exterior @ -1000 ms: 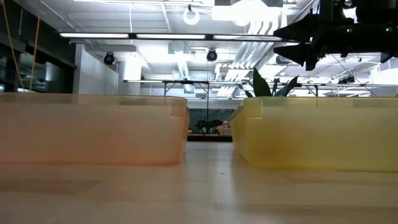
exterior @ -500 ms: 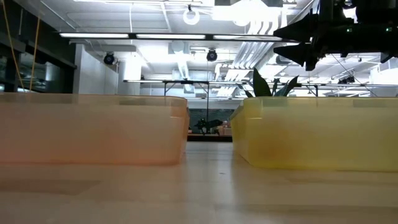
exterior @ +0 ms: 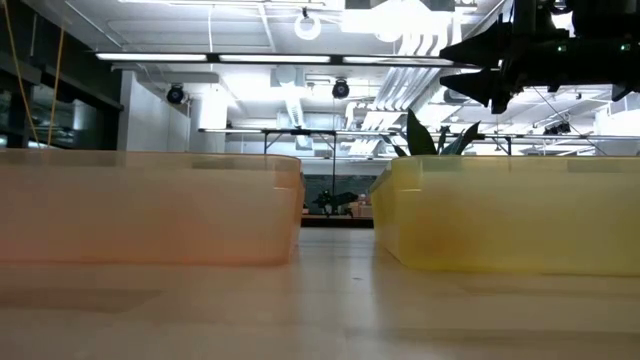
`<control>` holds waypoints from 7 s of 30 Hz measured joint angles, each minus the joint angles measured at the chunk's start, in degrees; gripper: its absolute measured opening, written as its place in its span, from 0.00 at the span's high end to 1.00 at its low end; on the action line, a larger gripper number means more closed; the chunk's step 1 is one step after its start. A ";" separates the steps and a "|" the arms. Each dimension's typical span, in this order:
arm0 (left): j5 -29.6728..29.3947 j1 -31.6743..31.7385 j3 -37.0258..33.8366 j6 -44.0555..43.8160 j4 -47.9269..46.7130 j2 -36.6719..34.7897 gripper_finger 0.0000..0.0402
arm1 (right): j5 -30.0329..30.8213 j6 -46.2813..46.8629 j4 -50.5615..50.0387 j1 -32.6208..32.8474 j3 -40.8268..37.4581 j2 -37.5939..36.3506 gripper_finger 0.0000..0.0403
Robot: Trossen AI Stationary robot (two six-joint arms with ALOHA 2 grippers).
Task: Pick and place medicine bottles into bin by pill shape (circle, oval)
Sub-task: Put the bottom yellow tablet bottle into the orange bin, then put the orange capsule bottle into the yellow bin
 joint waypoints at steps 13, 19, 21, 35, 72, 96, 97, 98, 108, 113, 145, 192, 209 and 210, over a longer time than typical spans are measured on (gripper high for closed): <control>-14.83 16.12 11.95 16.24 -17.71 -8.28 0.73 | -0.02 0.21 -0.02 0.00 0.00 0.00 0.25; -8.27 26.74 8.17 17.06 -17.85 -7.31 0.73 | -0.07 0.19 -0.04 0.02 0.00 0.00 0.25; -7.66 28.75 5.31 17.07 -17.81 -7.16 0.73 | -0.15 0.19 -0.10 0.00 -0.02 0.00 0.25; 0.34 31.57 -8.70 15.49 -2.99 -7.12 0.73 | -0.18 0.20 -0.17 0.00 -0.01 0.00 0.25; -24.41 28.48 -12.42 38.43 36.34 -28.65 0.45 | -0.29 0.19 -1.00 0.01 -0.07 0.01 0.25; -16.05 33.24 -38.56 44.86 84.66 -32.86 0.45 | -0.93 6.85 5.68 0.01 0.60 1.12 0.25; -16.04 33.24 -38.56 45.26 84.65 -32.86 0.45 | -4.22 9.25 5.92 0.19 1.58 0.98 0.25; -16.06 33.24 -38.56 45.66 84.62 -32.86 0.45 | -8.73 10.75 5.49 0.95 2.97 0.94 0.25; -16.08 33.24 -38.56 46.56 84.02 -32.85 0.45 | 6.43 9.19 -53.84 27.70 33.99 11.18 0.25; -16.12 33.22 -38.56 46.43 82.82 -32.86 0.45 | 14.69 33.62 -85.21 39.55 50.12 21.60 0.25; -16.43 33.22 -38.56 48.57 78.13 -32.80 0.45 | -10.30 95.12 -117.21 59.08 88.15 65.67 0.25; -16.43 34.64 -38.56 48.56 78.46 -32.80 0.45 | -9.76 90.28 -109.35 58.47 88.06 71.31 0.25; -16.41 34.64 -38.56 48.55 78.57 -32.80 0.45 | -13.92 88.84 -107.91 57.33 88.06 74.02 0.28; -16.41 34.64 -38.56 48.55 78.55 -32.80 0.45 | -15.14 88.76 -108.00 57.20 88.06 74.49 0.29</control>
